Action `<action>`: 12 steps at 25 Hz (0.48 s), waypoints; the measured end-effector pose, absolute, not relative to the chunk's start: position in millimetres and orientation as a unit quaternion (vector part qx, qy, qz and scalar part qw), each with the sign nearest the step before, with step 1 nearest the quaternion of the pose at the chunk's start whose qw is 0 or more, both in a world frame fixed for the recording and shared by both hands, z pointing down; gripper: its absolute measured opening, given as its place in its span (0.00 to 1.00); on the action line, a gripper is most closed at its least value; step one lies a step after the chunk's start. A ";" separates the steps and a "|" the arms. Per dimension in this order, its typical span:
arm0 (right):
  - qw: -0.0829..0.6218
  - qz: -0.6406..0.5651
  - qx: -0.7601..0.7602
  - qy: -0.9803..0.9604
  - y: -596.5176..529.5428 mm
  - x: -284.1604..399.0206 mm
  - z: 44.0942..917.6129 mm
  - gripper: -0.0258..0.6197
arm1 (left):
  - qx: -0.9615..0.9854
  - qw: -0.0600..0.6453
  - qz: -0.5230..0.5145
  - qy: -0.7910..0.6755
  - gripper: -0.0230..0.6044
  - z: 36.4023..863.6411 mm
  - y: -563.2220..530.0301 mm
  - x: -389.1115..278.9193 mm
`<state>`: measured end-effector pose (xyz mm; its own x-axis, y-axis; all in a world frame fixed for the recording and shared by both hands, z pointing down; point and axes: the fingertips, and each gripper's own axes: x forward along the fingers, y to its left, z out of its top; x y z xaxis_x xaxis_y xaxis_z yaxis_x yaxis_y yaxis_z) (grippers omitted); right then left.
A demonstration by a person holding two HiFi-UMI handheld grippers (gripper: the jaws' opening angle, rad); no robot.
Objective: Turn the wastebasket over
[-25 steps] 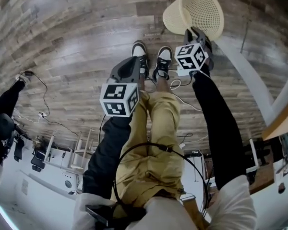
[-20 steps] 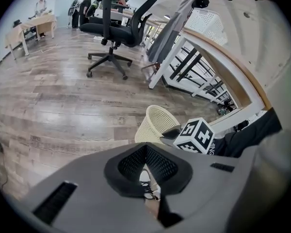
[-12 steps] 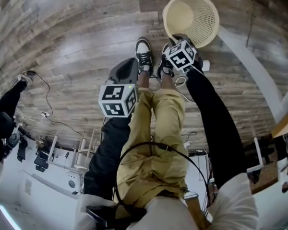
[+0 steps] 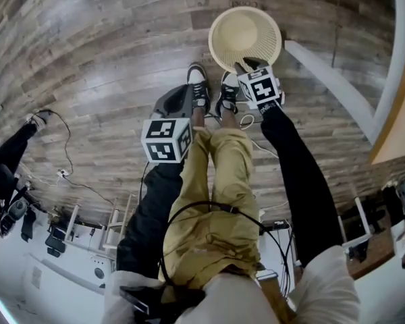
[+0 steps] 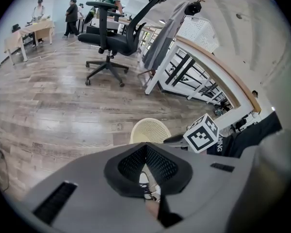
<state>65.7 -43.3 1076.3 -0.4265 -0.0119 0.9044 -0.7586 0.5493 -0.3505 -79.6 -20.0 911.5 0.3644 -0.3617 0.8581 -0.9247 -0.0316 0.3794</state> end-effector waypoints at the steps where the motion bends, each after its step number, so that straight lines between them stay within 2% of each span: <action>1: 0.465 0.399 0.265 -0.745 -42.3 68.6 1062.6 0.23 | 0.663 0.495 0.283 -0.486 0.04 904.3 -20.4 -76.9; 6: 0.442 0.402 0.299 -0.744 -39.4 78.6 976.3 0.22 | 0.687 0.475 0.279 -0.474 0.04 852.3 -35.5 -59.6; 12: 0.376 0.380 0.364 -0.762 -65.4 77.5 839.9 0.09 | 0.731 0.433 0.250 -0.464 0.04 752.4 -67.7 -35.9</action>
